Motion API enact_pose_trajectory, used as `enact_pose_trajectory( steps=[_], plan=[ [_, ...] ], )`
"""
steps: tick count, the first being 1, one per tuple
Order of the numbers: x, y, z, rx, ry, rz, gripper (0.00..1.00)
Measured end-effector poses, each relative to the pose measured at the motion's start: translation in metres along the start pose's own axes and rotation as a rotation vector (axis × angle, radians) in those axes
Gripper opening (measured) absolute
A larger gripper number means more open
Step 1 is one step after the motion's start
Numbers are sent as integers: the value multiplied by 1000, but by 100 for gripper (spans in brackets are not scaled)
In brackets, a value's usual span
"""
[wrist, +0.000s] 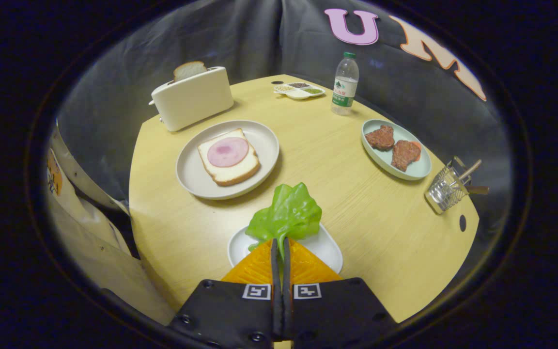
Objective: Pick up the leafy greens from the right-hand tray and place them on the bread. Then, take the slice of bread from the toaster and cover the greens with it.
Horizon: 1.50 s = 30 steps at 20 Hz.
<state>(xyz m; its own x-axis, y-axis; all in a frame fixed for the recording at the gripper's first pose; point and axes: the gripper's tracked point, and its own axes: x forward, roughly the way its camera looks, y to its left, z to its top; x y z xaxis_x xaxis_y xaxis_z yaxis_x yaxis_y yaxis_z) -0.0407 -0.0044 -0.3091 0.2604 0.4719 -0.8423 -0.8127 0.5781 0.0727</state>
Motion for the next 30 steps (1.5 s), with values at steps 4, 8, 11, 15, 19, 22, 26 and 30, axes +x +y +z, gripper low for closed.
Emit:
enact_pose_trajectory(
  steps=[4,8,11,15,19,22,26,30],
  plan=[
    [-8,10,22,6,-37,-22,3],
    [-13,25,46,9,-64,-31,3],
    [-13,32,64,5,-82,-48,4],
    [-5,51,85,5,-104,-39,4],
    [7,66,105,-7,-121,-32,3],
    [16,80,119,-12,-130,-9,3],
    [31,98,135,-33,-129,26,3],
    [47,113,147,-50,-125,51,3]
  ],
)
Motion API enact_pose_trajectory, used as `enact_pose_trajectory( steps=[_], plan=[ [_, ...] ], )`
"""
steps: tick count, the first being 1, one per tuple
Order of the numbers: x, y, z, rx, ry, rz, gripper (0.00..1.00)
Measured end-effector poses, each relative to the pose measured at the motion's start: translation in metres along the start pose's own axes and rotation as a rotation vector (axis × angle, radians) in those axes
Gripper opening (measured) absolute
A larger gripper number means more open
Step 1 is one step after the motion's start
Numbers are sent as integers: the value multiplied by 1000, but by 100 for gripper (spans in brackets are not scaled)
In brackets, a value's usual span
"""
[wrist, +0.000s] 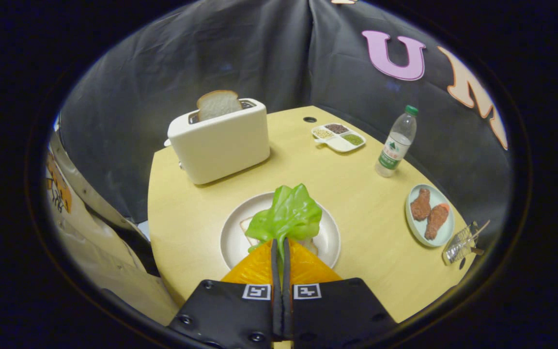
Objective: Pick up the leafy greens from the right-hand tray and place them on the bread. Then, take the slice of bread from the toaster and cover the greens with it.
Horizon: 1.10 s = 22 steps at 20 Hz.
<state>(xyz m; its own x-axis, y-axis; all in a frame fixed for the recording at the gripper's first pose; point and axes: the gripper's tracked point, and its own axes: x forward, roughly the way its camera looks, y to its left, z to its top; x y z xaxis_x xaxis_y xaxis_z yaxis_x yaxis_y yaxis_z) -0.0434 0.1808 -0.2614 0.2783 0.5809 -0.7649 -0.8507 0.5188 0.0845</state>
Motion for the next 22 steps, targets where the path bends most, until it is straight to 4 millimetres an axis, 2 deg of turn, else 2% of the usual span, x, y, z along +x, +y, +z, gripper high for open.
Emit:
enact_pose_trajectory(
  steps=[6,15,18,21,22],
  plan=[
    [22,16,7,-18,30,36,4],
    [53,22,-3,-13,90,66,4],
    [63,13,-9,-22,116,40,7],
    [72,0,-18,-34,144,-5,15],
    [71,-3,-20,-33,150,-13,25]
  ],
)
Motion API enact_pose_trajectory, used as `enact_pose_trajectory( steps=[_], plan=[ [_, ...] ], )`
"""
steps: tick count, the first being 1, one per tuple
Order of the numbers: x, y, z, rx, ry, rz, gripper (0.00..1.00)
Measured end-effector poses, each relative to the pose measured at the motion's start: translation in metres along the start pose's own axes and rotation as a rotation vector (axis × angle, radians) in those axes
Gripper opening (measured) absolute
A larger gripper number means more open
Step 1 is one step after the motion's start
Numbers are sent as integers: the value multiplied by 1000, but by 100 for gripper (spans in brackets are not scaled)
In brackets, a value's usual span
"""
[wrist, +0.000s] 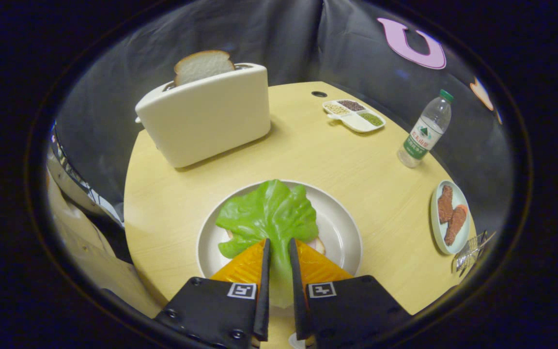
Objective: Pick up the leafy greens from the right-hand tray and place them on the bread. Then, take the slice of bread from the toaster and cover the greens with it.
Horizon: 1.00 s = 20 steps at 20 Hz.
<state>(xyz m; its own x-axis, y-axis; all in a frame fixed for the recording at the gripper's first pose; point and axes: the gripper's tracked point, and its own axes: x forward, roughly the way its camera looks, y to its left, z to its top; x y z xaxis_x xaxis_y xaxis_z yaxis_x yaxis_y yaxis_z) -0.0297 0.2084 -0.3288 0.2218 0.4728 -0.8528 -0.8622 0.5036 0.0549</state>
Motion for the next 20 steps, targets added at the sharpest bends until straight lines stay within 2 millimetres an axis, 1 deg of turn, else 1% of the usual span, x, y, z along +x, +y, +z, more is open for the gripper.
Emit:
enact_pose_trajectory(
  steps=[3,4,6,8,10,11,12,14,16,20],
  plan=[
    [4,-3,-1,-5,4,-17,28],
    [5,-4,-1,-10,4,-23,26],
    [2,-2,0,-12,4,-24,34],
    [-1,3,7,-10,-16,-22,62],
    [-8,0,17,-23,-48,-55,90],
    [-14,0,23,-16,-65,-62,100],
    [-15,3,29,0,-78,-66,100],
    [-25,8,46,22,-109,-76,100],
    [-36,12,70,24,-164,-96,100],
    [-58,33,124,28,-273,-88,100]
  ],
)
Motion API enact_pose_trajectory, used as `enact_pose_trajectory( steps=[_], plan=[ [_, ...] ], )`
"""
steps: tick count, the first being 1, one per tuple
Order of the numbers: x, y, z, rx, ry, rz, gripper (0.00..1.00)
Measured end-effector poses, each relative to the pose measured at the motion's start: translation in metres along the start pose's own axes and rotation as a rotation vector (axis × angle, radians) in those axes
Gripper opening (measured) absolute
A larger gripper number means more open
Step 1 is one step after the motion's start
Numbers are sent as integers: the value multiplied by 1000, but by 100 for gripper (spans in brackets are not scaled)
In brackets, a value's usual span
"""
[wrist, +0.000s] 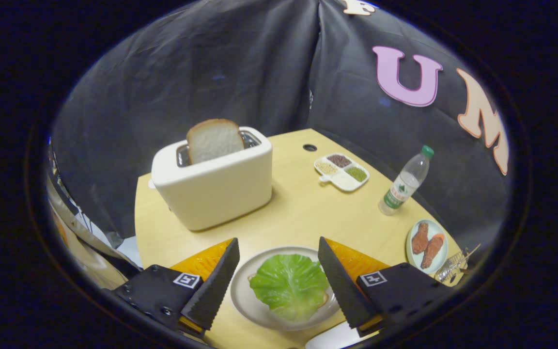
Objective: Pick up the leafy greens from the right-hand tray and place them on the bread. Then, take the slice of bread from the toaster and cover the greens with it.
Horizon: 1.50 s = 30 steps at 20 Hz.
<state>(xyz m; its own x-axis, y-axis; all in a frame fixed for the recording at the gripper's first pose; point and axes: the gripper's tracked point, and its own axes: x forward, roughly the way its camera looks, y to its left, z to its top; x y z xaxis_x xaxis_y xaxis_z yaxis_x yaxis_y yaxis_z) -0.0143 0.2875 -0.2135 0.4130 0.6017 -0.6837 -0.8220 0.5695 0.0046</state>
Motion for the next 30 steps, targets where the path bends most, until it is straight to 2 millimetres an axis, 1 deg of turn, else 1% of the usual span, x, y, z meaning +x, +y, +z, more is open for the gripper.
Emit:
enact_pose_trajectory(
  steps=[2,5,11,15,22,26,28,30],
  plan=[
    [-3,11,25,-1,-28,4,100],
    [-2,24,50,-3,-45,9,100],
    [6,43,89,-25,-50,19,100],
    [15,58,111,-7,-44,36,100],
    [37,86,135,5,-19,67,100],
    [52,95,142,1,-7,69,100],
    [59,101,141,7,7,68,100],
    [67,105,145,18,7,62,100]
  ],
)
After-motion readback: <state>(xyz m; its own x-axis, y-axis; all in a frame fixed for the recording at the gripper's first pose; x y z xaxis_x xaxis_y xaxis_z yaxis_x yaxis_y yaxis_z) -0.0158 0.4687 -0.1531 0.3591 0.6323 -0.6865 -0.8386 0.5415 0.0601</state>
